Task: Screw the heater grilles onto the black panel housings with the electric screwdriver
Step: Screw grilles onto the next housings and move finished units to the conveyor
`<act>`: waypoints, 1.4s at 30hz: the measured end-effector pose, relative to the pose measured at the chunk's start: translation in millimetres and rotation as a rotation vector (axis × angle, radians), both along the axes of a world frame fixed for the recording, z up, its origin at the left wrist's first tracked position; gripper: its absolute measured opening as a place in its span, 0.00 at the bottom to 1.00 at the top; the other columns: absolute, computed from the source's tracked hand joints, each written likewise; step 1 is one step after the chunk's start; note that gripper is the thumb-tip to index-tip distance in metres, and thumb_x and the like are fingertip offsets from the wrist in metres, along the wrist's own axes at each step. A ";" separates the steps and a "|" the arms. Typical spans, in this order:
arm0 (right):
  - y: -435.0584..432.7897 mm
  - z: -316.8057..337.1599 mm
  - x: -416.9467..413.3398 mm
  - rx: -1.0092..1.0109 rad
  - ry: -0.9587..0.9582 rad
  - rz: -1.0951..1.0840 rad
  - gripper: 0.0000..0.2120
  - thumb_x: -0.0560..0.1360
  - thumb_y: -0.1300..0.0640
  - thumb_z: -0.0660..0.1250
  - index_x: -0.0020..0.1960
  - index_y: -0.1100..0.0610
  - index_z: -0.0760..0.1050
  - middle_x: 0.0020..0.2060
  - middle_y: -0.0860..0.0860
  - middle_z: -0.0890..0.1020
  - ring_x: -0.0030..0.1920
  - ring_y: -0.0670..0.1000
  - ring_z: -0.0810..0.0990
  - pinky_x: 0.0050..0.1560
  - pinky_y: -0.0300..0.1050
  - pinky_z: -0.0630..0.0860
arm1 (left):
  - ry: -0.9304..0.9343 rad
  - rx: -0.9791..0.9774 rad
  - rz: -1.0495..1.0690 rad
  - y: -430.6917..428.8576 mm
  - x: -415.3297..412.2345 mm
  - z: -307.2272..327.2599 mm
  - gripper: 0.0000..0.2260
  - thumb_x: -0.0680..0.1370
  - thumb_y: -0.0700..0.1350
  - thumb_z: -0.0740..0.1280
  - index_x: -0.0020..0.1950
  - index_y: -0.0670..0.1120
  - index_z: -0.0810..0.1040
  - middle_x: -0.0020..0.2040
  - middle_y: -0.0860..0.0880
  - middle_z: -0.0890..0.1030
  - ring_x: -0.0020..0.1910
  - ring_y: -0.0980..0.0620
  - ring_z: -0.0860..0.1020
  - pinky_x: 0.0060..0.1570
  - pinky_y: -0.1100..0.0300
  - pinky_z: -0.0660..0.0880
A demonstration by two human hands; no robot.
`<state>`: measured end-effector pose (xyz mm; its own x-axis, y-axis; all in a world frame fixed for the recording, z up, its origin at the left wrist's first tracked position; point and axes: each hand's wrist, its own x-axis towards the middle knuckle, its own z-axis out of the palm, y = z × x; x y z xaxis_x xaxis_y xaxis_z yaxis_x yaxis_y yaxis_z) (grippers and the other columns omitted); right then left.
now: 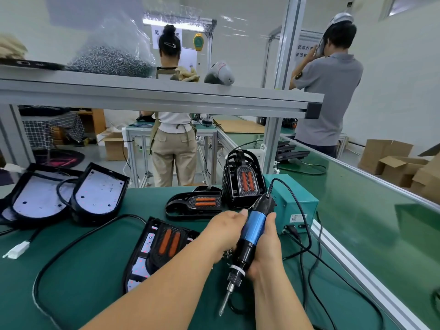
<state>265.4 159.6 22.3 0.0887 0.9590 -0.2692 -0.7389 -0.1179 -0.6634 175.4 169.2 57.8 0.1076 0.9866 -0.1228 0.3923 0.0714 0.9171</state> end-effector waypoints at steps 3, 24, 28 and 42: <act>0.3 -0.9 -0.8 0.001 -0.027 -0.001 0.33 0.77 0.30 0.58 0.54 0.60 0.80 0.38 0.59 0.85 0.36 0.59 0.85 0.37 0.52 0.83 | -0.115 -0.042 0.023 -2.5 4.5 -6.3 0.15 0.82 0.57 0.61 0.56 0.47 0.79 0.46 0.48 0.80 0.40 0.52 0.76 0.41 0.60 0.73; 3.6 -0.9 6.3 -0.047 0.031 -0.153 0.31 0.71 0.28 0.64 0.51 0.57 0.72 0.33 0.56 0.75 0.23 0.53 0.76 0.25 0.44 0.77 | 0.548 0.262 -0.006 -2.6 -16.4 -15.0 0.07 0.82 0.40 0.62 0.47 0.47 0.77 0.44 0.54 0.76 0.36 0.61 0.71 0.31 0.69 0.66; 3.9 -0.9 9.9 0.043 0.072 -0.152 0.33 0.73 0.28 0.62 0.49 0.60 0.76 0.30 0.53 0.76 0.25 0.52 0.76 0.26 0.43 0.76 | 0.608 0.236 -0.052 -2.4 -19.7 -13.7 0.09 0.81 0.41 0.63 0.46 0.48 0.82 0.44 0.52 0.80 0.40 0.53 0.76 0.41 0.63 0.72; -5.2 11.1 30.0 0.183 0.296 -0.272 0.13 0.75 0.45 0.67 0.43 0.54 0.70 0.29 0.50 0.76 0.26 0.49 0.77 0.29 0.38 0.74 | 0.558 0.271 -0.017 -6.6 -45.4 -6.1 0.12 0.81 0.42 0.64 0.61 0.48 0.82 0.60 0.51 0.81 0.57 0.52 0.79 0.53 0.67 0.71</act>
